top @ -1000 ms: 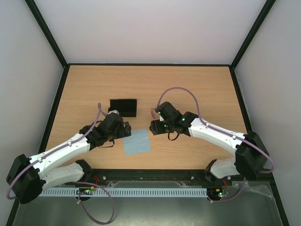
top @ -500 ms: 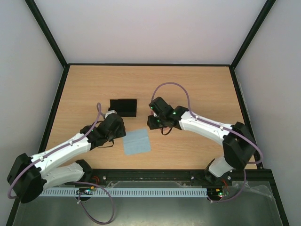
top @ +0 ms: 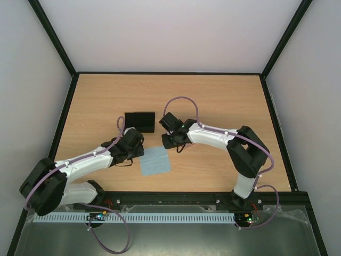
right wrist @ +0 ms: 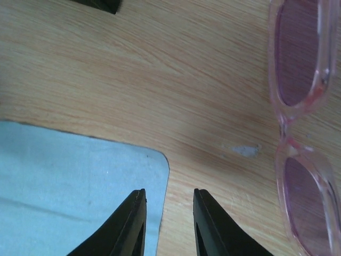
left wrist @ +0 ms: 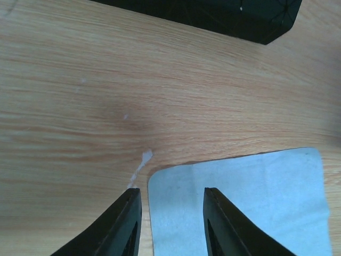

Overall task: Organize the sunglasses
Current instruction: Fold the glasses cleaning cloth at the center of the board.

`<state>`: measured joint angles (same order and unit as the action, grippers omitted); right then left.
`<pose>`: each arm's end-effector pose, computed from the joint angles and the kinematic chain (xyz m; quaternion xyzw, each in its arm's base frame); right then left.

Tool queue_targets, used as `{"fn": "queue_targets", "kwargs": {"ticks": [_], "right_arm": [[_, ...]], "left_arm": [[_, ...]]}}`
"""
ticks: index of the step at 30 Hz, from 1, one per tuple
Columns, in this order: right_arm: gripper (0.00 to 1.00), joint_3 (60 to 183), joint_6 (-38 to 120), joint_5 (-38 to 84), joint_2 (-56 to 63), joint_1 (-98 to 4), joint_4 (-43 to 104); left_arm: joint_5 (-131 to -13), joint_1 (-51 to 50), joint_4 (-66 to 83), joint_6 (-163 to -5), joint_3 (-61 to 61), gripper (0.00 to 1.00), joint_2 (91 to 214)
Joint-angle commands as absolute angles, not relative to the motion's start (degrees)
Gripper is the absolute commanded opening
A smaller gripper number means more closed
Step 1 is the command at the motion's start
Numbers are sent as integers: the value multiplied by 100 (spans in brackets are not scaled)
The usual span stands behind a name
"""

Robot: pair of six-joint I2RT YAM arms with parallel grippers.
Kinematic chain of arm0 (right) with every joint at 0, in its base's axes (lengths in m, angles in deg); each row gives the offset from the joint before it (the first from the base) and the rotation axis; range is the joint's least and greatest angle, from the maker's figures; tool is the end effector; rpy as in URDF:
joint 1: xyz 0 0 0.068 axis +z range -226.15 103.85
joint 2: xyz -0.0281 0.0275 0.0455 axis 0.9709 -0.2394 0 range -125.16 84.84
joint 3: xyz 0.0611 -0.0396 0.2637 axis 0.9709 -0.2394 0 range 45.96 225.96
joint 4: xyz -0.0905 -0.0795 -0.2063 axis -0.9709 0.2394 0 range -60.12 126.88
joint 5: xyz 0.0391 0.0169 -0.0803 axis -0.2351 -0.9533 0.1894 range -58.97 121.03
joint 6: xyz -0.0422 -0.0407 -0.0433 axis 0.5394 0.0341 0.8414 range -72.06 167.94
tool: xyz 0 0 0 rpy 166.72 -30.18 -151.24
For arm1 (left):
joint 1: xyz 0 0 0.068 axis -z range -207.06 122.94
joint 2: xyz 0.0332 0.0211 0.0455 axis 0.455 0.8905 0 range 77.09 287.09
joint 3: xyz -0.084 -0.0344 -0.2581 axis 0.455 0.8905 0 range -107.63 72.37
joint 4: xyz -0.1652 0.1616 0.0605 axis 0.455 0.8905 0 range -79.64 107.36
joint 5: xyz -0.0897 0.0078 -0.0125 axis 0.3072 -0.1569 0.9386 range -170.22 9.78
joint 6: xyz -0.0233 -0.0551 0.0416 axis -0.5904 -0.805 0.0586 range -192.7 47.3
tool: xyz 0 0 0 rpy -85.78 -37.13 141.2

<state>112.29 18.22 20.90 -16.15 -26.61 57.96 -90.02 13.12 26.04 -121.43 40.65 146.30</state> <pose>0.2173 0.2712 0.1784 -0.1871 0.9500 0.2159 0.1260 0.1730 -0.1327 0.1673 -0.0973 0.9407 -0.1627 0.2815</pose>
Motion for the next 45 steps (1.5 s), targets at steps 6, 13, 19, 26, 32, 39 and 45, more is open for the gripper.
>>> {"fn": "queue_targets", "kwargs": {"ticks": [6,13,19,26,32,39,45], "right_arm": [[21,11688,1893,2256,-2219,-2585,5784],[20,11803,1974,2361,-2533,-2528,5784],[20,11875,2079,2539,-2617,-2527,5851],[18,11870,2163,2451,-2759,-2532,5783],[16,11812,2196,2325,-2813,-2505,5708],[14,11660,2175,2288,-2751,-2421,5681],[12,11576,2138,2322,-2806,-2286,5644]], "left_arm": [[-9179,1214,2162,-11877,4143,22,14943],[-9266,1205,2234,-11870,4218,20,14939],[-9311,1205,2381,-11927,4201,21,14813],[-9426,1205,2562,-11929,4160,21,14708],[-9411,1196,2628,-11889,4048,21,14727],[-9426,1196,2753,-11868,3991,21,14628],[-9427,1180,2800,-11867,3989,21,14539]]}}
